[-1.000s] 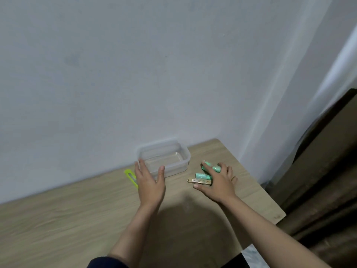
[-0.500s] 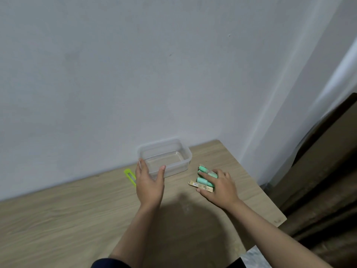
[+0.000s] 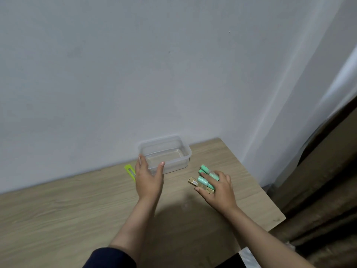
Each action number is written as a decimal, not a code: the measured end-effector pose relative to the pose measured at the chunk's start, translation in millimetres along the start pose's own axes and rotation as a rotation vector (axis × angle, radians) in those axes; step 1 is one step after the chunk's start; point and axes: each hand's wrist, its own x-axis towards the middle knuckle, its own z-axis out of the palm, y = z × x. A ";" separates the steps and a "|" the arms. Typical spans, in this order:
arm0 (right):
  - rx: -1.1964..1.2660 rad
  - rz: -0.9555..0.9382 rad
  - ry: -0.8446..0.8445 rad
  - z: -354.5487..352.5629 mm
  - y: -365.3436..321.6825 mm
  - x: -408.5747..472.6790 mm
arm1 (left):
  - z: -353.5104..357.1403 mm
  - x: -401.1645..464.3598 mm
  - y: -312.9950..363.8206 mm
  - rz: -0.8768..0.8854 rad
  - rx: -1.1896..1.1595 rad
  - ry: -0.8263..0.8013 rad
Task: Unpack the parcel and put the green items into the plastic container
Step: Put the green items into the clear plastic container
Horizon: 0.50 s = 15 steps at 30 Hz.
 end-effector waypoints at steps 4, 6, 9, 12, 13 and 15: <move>0.203 -0.020 -0.017 -16.7 -4.6 1.3 | -1.2 0.1 1.1 0.002 -0.010 -0.007; 0.281 -0.055 -0.009 -30.8 -11.6 10.6 | -1.9 -2.1 3.7 -0.033 -0.056 0.017; 0.372 -0.134 0.001 -51.4 -29.4 38.1 | -0.7 -5.7 8.5 -0.052 -0.073 0.052; 0.406 -0.242 -0.037 -58.7 -49.5 65.8 | 1.3 -5.3 4.7 -0.082 -0.067 0.057; 0.413 -0.282 -0.069 -59.2 -55.3 74.2 | 2.5 -5.3 3.2 -0.097 -0.074 0.059; 0.406 -0.338 -0.152 -54.9 -64.5 89.8 | 4.5 -6.0 1.0 -0.113 -0.085 0.062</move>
